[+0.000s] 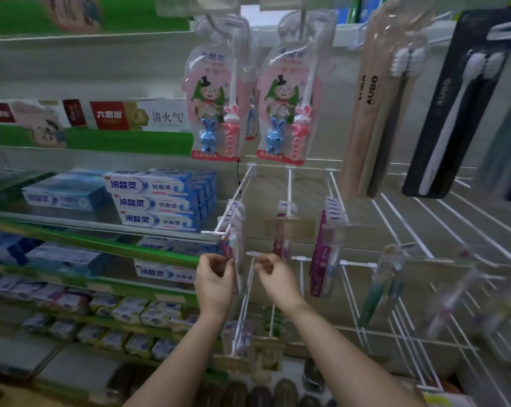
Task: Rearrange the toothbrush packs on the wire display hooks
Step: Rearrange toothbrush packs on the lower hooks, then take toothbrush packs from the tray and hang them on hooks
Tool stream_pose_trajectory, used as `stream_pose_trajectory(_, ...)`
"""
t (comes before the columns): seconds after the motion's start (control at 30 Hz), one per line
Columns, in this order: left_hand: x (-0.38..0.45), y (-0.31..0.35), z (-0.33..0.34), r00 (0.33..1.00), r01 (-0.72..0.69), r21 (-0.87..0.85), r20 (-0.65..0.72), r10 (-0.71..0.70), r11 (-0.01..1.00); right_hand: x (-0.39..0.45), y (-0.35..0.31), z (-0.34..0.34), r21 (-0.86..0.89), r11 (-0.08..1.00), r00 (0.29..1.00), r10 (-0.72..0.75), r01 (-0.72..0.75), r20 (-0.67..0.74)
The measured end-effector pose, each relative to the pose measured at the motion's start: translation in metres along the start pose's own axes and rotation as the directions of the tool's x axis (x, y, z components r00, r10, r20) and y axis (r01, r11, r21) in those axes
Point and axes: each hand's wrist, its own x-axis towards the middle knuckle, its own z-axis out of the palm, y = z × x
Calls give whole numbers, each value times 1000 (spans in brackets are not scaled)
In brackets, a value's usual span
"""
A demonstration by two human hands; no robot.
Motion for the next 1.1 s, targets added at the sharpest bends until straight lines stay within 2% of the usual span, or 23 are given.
stream_pose_trajectory(0.13, -11, 17, 17, 998, -30, -32, 55, 32, 999, -11, -2, -28, 40, 999, 1000, -2, 1, 18)
stream_pose_trajectory(0.27, -31, 31, 45, 975, -24, -88, 217, 43, 996, -24, 2, -57, 56, 998, 1000, -4, 4, 10)
stream_pose_trajectory(0.5, -86, 52, 94, 930, -6, -123, 363, 50, 992, -59, 38, -108, 44, 996, 984, 77, -71, -161)
stream_pose_trajectory(0.63, -122, 68, 118, 891, -13, -156, 446, 82, 988, -86, 63, -140, 24, 991, 936, 133, -133, -325)
stream_pose_trajectory(0.73, -152, 82, 136, 849, 27, -142, 526, 52, 989, -106, 82, -169, 64, 986, 926, 166, -154, -339)
stream_pose_trajectory(0.8, -176, 89, 148, 816, 71, -138, 578, 22, 988, -123, 97, -191, 31, 984, 917, 173, -173, -361)
stream_pose_trajectory(0.87, -198, 94, 159, 784, 59, -125, 620, 31, 990, -137, 114, -211, 30, 981, 905, 189, -192, -381)
stream_pose_trajectory(1.0, -246, 99, 182, 694, 103, -125, 720, 19, 987, -171, 146, -247, 52, 972, 888, 231, -229, -398)
stream_pose_trajectory(1.1, -281, 99, 200, 626, 132, -93, 779, -10, 987, -199, 174, -269, 151, 950, 849, 312, -274, -426)
